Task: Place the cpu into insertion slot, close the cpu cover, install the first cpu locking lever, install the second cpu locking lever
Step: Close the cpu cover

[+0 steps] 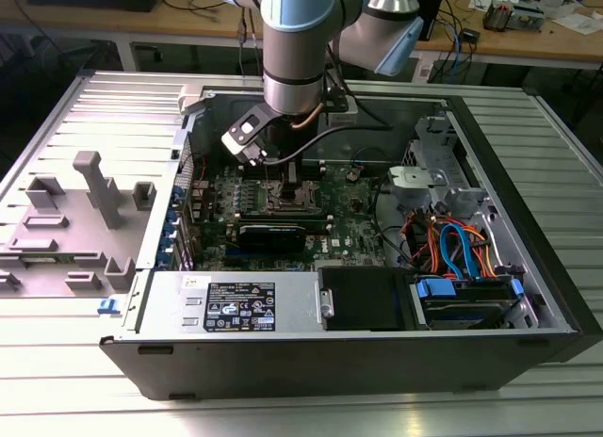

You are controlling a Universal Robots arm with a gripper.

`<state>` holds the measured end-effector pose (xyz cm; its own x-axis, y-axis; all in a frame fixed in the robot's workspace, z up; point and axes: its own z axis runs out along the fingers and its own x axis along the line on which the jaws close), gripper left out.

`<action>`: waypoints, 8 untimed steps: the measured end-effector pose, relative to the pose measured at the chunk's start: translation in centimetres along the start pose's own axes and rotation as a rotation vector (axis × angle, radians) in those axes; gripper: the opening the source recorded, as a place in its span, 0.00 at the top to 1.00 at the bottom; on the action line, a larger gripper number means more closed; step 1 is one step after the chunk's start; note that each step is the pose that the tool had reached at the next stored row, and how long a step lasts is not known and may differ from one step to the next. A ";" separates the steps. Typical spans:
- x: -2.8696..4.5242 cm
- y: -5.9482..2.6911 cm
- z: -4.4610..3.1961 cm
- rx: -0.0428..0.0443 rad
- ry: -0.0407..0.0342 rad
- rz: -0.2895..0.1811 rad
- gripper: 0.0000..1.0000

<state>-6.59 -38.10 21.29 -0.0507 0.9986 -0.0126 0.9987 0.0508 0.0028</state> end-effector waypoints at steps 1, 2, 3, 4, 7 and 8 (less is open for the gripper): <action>0.00 0.00 0.00 0.0000 0.0000 0.000 0.89; 0.01 0.00 0.00 0.0000 0.0000 0.000 0.89; 0.01 0.00 0.00 0.0000 0.0001 0.000 0.89; 0.00 0.08 0.00 0.0000 0.0000 0.000 0.89; 0.00 0.17 0.00 0.0000 0.0000 0.000 0.89; 0.00 0.17 0.00 0.0000 0.0000 0.000 0.89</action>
<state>-6.42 -38.10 21.29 -0.0507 0.9986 -0.0126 0.9987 0.0507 0.0028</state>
